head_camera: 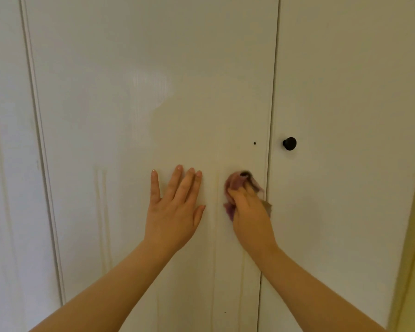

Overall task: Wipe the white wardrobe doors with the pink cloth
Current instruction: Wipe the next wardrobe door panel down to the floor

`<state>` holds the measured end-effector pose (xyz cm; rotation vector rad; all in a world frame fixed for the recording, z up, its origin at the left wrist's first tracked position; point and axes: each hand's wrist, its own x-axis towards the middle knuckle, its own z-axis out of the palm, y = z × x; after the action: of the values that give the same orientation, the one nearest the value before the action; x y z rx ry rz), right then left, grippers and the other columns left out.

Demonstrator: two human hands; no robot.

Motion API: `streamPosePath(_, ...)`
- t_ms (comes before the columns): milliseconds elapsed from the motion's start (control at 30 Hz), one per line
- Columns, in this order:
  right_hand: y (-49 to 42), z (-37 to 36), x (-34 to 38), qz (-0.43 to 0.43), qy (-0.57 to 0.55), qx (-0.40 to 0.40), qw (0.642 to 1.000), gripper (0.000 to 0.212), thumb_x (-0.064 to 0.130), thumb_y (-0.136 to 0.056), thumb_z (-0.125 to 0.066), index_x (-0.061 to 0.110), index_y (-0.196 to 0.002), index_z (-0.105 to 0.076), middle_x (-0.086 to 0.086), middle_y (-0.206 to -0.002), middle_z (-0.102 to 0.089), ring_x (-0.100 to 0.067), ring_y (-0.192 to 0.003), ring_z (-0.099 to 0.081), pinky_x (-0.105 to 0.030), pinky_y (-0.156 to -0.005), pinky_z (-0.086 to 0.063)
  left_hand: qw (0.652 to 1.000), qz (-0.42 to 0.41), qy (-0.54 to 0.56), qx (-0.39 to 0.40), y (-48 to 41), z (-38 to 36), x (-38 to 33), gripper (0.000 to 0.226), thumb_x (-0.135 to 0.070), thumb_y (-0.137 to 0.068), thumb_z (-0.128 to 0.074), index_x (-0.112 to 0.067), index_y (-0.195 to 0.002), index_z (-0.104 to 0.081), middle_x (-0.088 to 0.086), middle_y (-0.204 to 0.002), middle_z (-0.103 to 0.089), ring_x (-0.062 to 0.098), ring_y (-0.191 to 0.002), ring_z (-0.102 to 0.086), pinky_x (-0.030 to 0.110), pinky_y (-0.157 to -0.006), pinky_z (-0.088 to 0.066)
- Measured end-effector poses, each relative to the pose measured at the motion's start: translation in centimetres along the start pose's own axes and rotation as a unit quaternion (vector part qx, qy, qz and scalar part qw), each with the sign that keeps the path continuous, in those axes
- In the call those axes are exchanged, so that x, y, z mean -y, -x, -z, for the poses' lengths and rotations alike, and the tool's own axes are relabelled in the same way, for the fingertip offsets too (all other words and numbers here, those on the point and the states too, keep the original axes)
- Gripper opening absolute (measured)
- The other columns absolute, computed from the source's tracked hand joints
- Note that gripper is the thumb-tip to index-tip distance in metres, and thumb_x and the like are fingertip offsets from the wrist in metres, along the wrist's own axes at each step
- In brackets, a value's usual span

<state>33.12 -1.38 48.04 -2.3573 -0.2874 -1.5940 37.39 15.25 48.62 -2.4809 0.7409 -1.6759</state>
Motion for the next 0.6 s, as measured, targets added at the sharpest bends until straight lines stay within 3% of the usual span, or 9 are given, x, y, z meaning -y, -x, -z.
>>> streamPosePath(67,1.1,0.2,0.1,0.026,-0.005,0.029,0.999,0.041,0.015,-0.086,-0.033,-0.005,-0.107,-0.063,-0.022,-0.109,-0.064,-0.035,-0.097,-0.064,-0.044,-0.07,-0.057,1.0,-0.009,-0.004,0.004,0.0,-0.1,0.4,0.06,-0.041,-0.091,-0.033,-0.008,-0.14,-0.039,0.011,-0.139,-0.05,0.028,-0.134,-0.032,0.061,-0.111,0.002)
streamPosePath(200,-5.1,1.3,1.6,0.018,-0.015,-0.017,1.0,0.034,0.014,-0.085,-0.036,-0.001,-0.102,-0.061,-0.014,-0.113,-0.06,-0.023,-0.087,-0.061,-0.027,-0.067,-0.05,1.0,-0.012,-0.01,0.002,0.0,-0.5,0.4,0.063,-0.044,-0.09,-0.033,-0.009,-0.142,-0.032,0.011,-0.141,-0.048,0.029,-0.135,-0.029,0.065,-0.109,-0.001)
streamPosePath(300,-4.4,-0.4,2.0,0.002,-0.008,-0.036,0.999,0.038,0.016,-0.089,-0.034,-0.002,-0.111,-0.059,-0.019,-0.122,-0.056,-0.03,-0.104,-0.059,-0.036,-0.08,-0.053,1.0,-0.008,0.0,0.0,0.3,-0.8,0.3,0.068,-0.048,-0.088,-0.033,-0.009,-0.143,-0.028,0.012,-0.144,-0.044,0.03,-0.137,-0.027,0.065,-0.109,-0.001)
streamPosePath(400,0.9,-1.9,1.6,0.049,0.018,0.021,0.998,0.039,0.018,-0.089,-0.04,0.0,-0.119,-0.057,-0.017,-0.126,-0.056,-0.031,-0.121,-0.049,-0.047,-0.085,-0.052,0.999,-0.031,0.002,0.01,0.4,-1.2,1.1,0.076,-0.056,-0.085,-0.03,-0.011,-0.145,-0.022,0.009,-0.15,-0.032,0.029,-0.139,-0.023,0.066,-0.109,0.0)
streamPosePath(467,0.5,-1.5,1.5,0.061,0.021,0.021,0.998,0.04,0.019,-0.088,-0.038,-0.001,-0.115,-0.06,-0.018,-0.123,-0.059,-0.033,-0.12,-0.052,-0.048,-0.085,-0.053,0.999,-0.041,0.002,0.014,0.4,-1.5,1.6,0.082,-0.061,-0.081,-0.028,-0.012,-0.146,-0.019,0.006,-0.151,-0.024,0.029,-0.14,-0.021,0.066,-0.108,0.0)
streamPosePath(600,-5.6,-0.8,2.9,0.005,-0.01,-0.06,0.998,0.045,0.021,-0.086,-0.032,-0.003,-0.109,-0.062,-0.023,-0.121,-0.059,-0.037,-0.115,-0.055,-0.045,-0.093,-0.046,0.999,-0.04,0.002,0.021,0.5,-1.7,1.3,0.09,-0.065,-0.075,-0.028,-0.011,-0.146,-0.015,0.006,-0.15,-0.022,0.031,-0.14,-0.019,0.067,-0.108,0.001)
